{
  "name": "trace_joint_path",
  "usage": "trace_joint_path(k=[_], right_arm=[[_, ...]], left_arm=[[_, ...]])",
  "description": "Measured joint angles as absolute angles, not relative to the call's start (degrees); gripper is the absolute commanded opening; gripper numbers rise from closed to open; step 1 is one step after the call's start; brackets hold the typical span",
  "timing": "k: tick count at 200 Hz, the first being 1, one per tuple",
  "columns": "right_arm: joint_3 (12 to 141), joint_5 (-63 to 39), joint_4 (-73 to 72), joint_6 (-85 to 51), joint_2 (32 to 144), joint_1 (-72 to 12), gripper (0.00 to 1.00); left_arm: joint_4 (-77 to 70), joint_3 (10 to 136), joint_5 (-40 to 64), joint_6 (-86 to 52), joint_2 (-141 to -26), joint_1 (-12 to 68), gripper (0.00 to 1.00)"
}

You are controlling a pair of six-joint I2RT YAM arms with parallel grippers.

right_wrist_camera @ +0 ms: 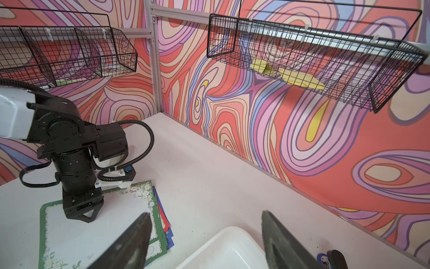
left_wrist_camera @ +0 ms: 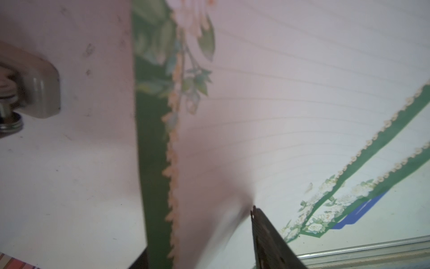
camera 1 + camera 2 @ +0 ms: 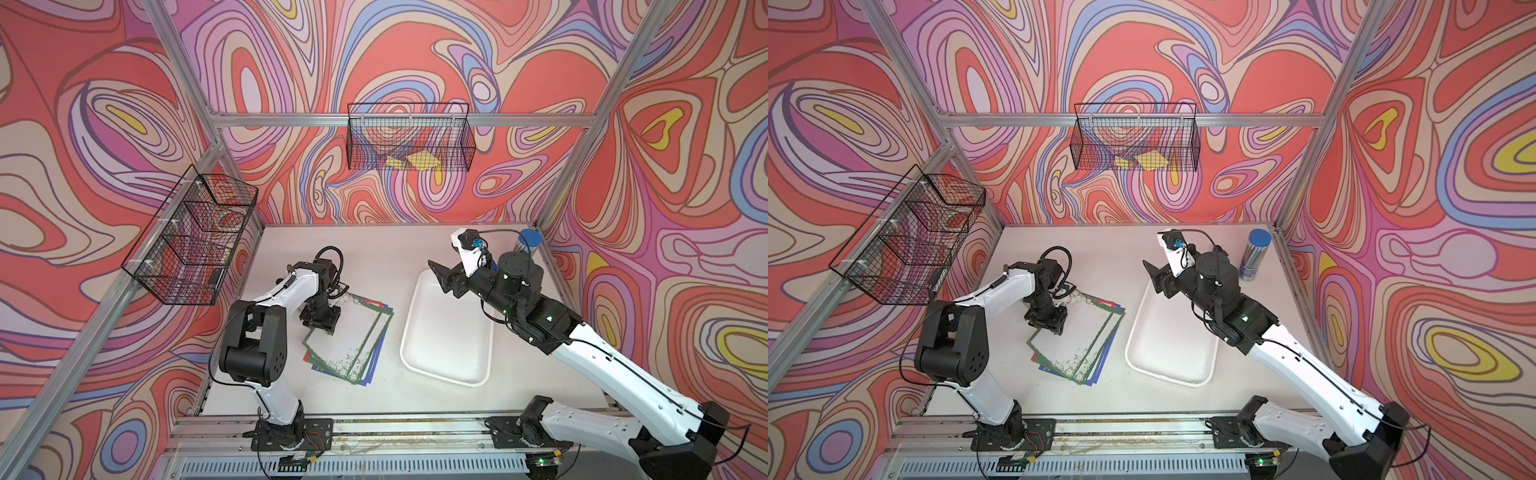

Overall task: Take out the stationery paper from the storage box
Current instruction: Place the stationery paper at the center of the board.

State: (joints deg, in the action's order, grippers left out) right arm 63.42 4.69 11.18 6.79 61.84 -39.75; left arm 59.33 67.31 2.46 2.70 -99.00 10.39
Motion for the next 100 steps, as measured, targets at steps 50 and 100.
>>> trace_joint_path(k=[50, 100], right_arm=[[63.5, 5.0, 11.2, 7.0, 62.9, -39.7, 0.77], [63.5, 6.7, 11.4, 7.0, 64.2, -39.7, 0.77]], left_arm=[[58.9, 67.3, -1.1, 2.3, -99.0, 10.4, 0.66], [58.1, 67.3, -3.4, 2.3, -98.9, 10.3, 0.67]])
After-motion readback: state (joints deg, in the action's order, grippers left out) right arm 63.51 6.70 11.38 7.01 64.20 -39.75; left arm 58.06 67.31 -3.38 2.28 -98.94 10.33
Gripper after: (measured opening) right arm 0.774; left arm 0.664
